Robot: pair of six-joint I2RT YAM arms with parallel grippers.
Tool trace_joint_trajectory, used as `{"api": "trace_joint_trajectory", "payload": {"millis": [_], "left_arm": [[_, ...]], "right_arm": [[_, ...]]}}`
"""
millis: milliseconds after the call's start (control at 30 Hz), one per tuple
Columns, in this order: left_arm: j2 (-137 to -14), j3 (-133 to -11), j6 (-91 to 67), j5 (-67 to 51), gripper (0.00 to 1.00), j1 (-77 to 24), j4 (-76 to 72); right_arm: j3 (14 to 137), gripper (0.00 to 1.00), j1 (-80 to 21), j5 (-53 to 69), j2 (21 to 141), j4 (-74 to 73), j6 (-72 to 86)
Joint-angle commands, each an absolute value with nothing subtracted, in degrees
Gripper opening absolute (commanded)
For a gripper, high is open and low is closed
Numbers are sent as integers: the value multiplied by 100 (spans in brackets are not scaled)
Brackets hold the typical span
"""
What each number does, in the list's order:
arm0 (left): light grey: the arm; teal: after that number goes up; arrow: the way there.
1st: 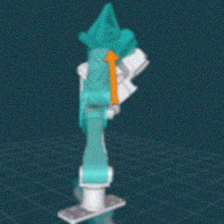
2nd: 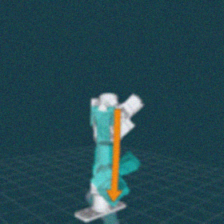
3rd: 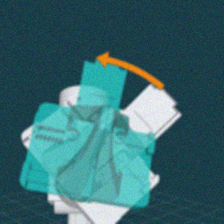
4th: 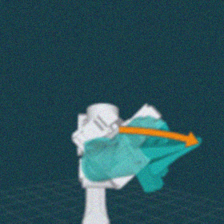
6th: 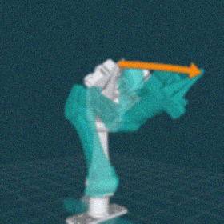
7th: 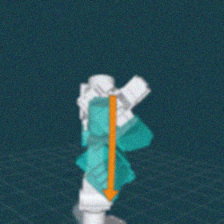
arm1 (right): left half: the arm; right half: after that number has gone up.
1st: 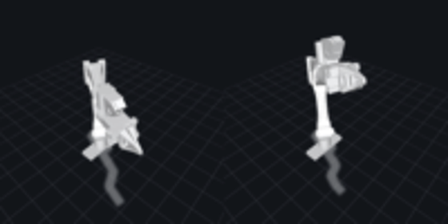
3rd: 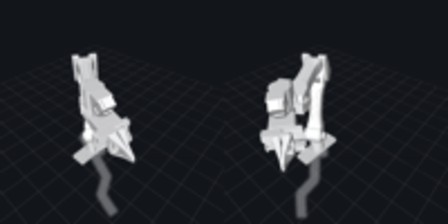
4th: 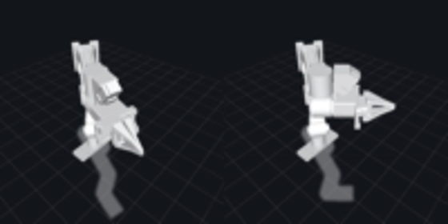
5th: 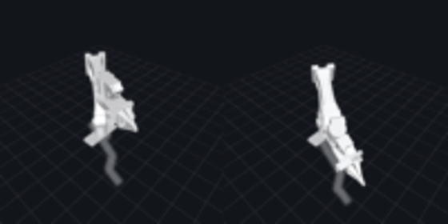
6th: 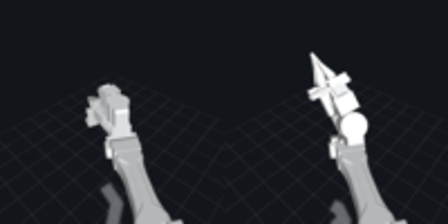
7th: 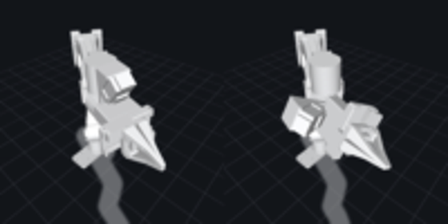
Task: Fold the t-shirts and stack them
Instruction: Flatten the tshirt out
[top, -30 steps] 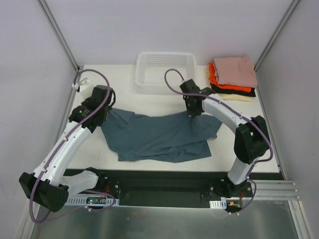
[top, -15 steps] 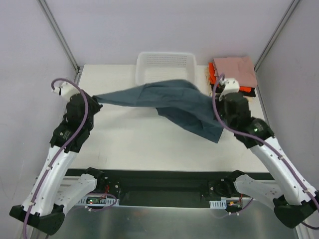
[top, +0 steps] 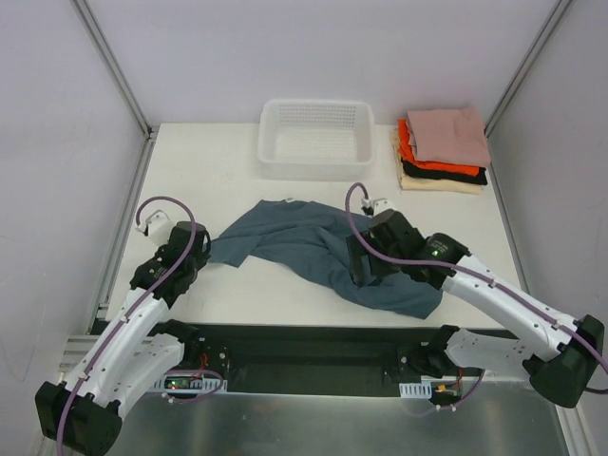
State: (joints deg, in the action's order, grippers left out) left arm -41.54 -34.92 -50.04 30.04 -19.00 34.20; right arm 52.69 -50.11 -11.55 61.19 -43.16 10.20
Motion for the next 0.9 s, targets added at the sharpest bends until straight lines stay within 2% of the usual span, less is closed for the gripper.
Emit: {"api": "trace_joint_trajectory", "payload": {"millis": [0, 133, 400, 533, 767, 867], "left_arm": [[-4350, -3718, -5177, 3111, 0, -1837, 3516], [-4500, -3832, -5107, 3120, 0, -1837, 3524], [-4491, -3920, -5001, 3331, 0, -1828, 3577], [-4491, -3999, -4992, 3375, 0, -1828, 3586], [-4526, -4069, -4966, 3436, 0, -1819, 3586], [-4579, -4069, -4992, 3463, 0, -1819, 3577]], "right_arm": [[5888, 97, -4352, -996, 6318, -4246, 791], [6230, 97, -3850, -203, 6828, -3780, 695], [6636, 99, -3841, -325, 8366, -4148, 588], [6320, 93, -3858, 199, 8666, -4210, 931], [5511, 86, -4754, 2148, 8736, -3736, 915], [5519, 86, -5430, 2478, 8631, -3639, 687]]}}
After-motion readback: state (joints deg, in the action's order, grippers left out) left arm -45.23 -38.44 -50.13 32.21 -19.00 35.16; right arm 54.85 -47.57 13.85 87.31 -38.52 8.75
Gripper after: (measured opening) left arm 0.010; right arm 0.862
